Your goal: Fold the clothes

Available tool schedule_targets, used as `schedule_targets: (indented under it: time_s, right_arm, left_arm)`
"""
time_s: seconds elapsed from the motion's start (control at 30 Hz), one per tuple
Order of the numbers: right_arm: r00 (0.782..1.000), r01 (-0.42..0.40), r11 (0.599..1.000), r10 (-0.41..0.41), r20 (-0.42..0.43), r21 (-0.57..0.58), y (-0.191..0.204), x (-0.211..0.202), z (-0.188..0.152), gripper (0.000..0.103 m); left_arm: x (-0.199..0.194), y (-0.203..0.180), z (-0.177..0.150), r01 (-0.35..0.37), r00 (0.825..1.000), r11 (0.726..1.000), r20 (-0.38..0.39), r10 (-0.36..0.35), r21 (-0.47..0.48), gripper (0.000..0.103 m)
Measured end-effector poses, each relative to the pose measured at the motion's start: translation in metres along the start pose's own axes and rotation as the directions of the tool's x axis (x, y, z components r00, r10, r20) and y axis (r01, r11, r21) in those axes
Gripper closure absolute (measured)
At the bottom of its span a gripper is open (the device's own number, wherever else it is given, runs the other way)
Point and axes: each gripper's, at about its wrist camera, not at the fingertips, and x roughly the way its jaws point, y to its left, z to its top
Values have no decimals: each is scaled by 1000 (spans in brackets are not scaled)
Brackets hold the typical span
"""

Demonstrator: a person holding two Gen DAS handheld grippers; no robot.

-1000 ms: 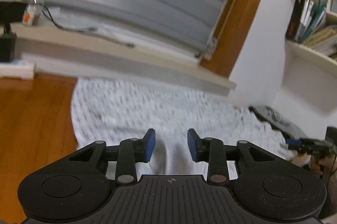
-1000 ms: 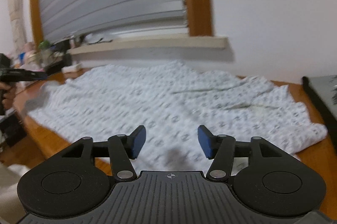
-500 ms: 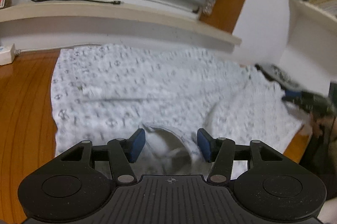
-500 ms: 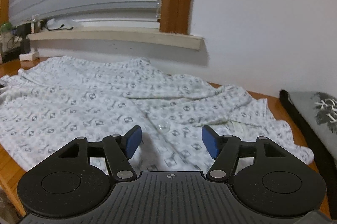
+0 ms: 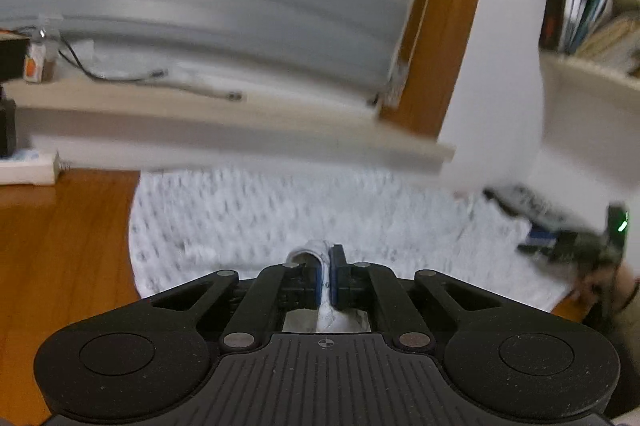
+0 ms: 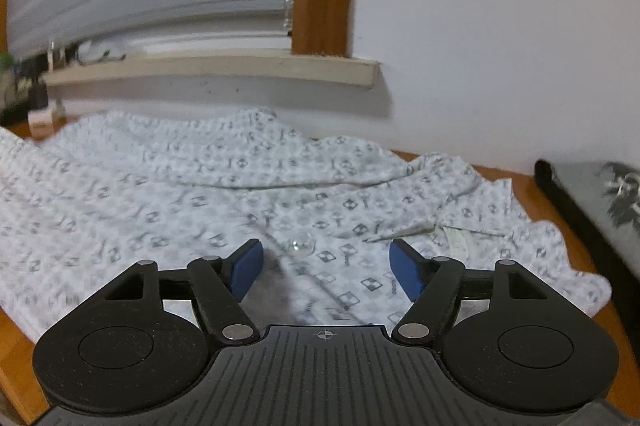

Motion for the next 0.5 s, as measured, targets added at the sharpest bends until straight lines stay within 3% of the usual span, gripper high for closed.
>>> schedule_targets:
  time_s: [0.07, 0.1, 0.17, 0.2, 0.27, 0.37, 0.5]
  right_arm:
    - [1000, -16, 1000, 16, -4, 25, -4, 0, -1, 33]
    - [1000, -25, 999, 25, -8, 28, -4, 1, -1, 33]
    - [999, -38, 999, 38, -18, 26, -4, 2, -1, 32]
    - [999, -39, 999, 39, -22, 23, -3, 3, -1, 32]
    - [999, -38, 999, 39, -30, 18, -2, 4, -1, 31]
    - [998, -37, 999, 37, -40, 14, -1, 6, -1, 31]
    - [999, -35, 999, 36, -32, 28, -3, 4, -2, 31]
  left_arm:
    - [5, 3, -3, -23, 997, 1000, -72, 24, 13, 86]
    - [12, 5, -9, -39, 991, 999, -127, 42, 25, 85]
    - [16, 13, -18, -52, 986, 999, -161, 52, 5, 79]
    - [15, 17, -21, -46, 986, 999, -160, 43, -16, 75]
    - [8, 24, -20, -37, 991, 998, -128, 29, -54, 57]
    - [6, 26, -12, -47, 995, 997, -94, 41, -53, 42]
    - [24, 28, 0, -46, 994, 998, -100, 41, -49, 39]
